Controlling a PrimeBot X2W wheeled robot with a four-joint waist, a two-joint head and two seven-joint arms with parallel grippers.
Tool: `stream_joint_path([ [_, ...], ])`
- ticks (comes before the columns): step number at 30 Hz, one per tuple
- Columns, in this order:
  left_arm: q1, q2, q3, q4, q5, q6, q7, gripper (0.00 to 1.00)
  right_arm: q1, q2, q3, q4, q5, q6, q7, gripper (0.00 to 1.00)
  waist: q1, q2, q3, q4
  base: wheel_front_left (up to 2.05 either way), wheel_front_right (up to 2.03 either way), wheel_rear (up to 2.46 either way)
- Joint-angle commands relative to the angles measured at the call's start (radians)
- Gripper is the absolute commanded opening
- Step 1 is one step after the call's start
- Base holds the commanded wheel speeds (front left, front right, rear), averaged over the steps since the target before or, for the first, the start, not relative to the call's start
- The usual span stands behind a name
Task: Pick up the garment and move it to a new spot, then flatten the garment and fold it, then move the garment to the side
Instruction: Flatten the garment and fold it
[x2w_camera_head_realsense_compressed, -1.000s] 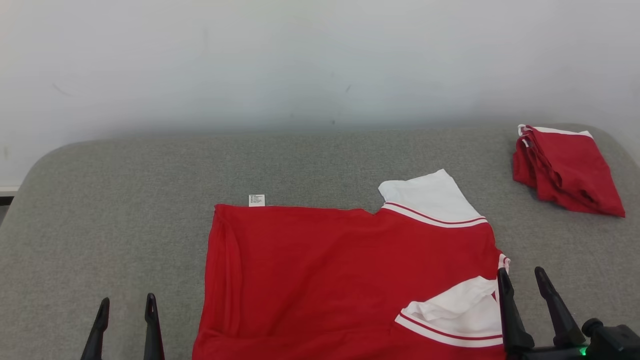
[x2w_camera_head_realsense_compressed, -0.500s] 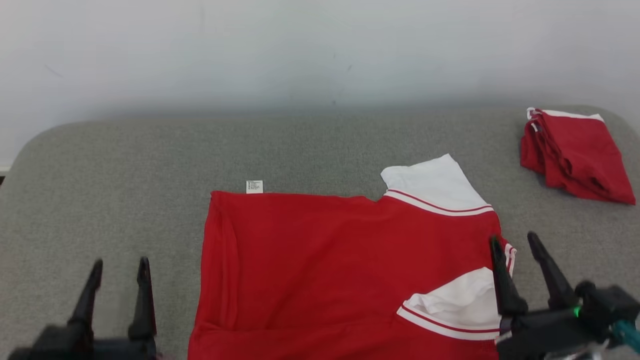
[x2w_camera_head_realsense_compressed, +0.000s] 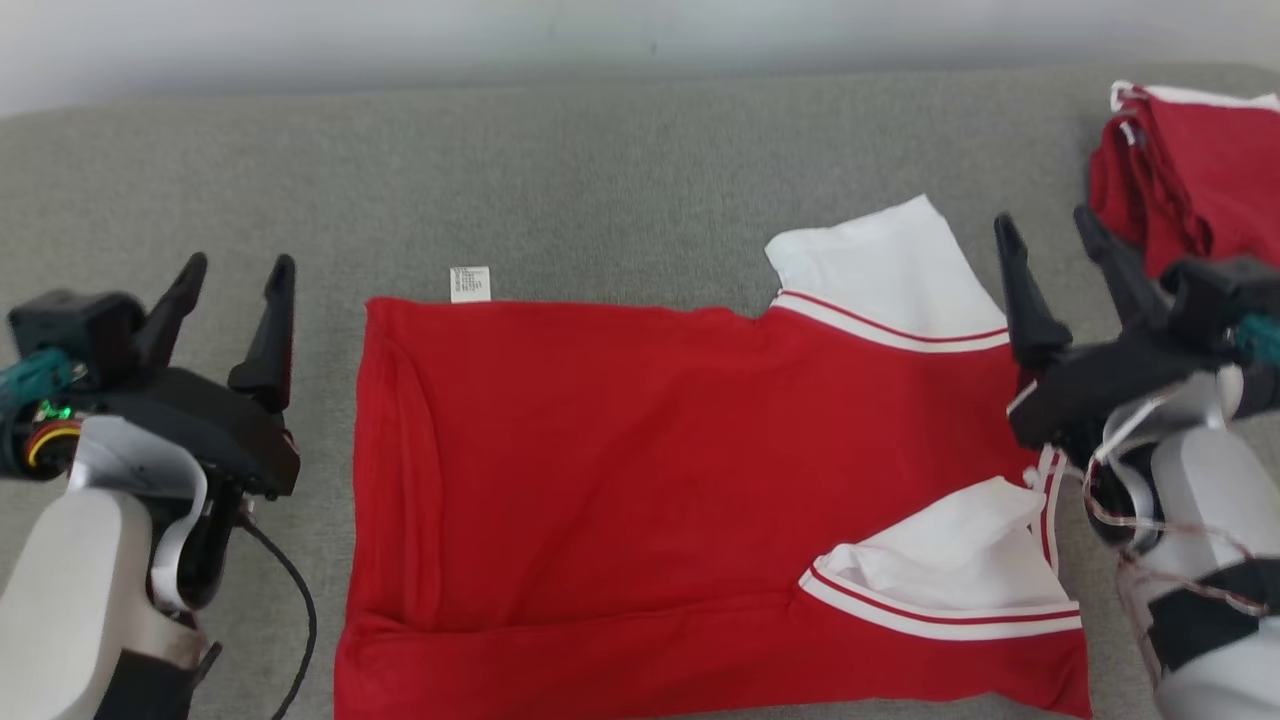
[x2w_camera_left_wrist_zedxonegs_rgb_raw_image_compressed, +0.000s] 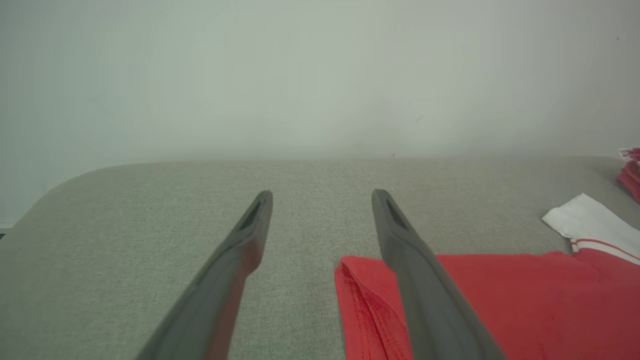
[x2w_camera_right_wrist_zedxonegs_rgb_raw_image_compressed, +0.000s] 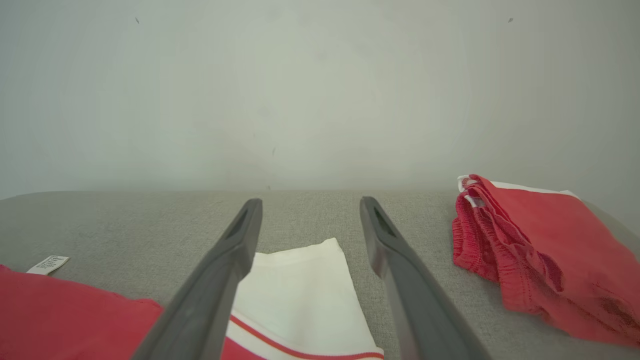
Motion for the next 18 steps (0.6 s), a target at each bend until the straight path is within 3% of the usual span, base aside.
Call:
stream_joint_path([
  [1,-0.030,0.012,-0.016,0.015,-0.010,-0.007,0.019,1.00,-0.040,-0.010,0.015,0.028,-0.001,-0.002,0.005,1.00,-0.0003,-0.0001,0.072,-0.013,0.00,0.00,0.00],
  [9,-0.142,0.061,-0.137,0.120,-0.110,-0.005,0.164,1.00,-0.235,-0.025,0.122,0.259,0.018,-0.002,0.073,1.00,-0.0003,-0.0001,0.112,-0.013,0.00,0.00,0.00],
  [18,-0.243,0.081,-0.257,0.181,-0.171,-0.005,0.312,1.00,-0.431,-0.045,0.242,0.438,0.042,-0.002,0.175,1.00,-0.0003,-0.0001,0.134,-0.004,0.00,0.00,0.00],
])
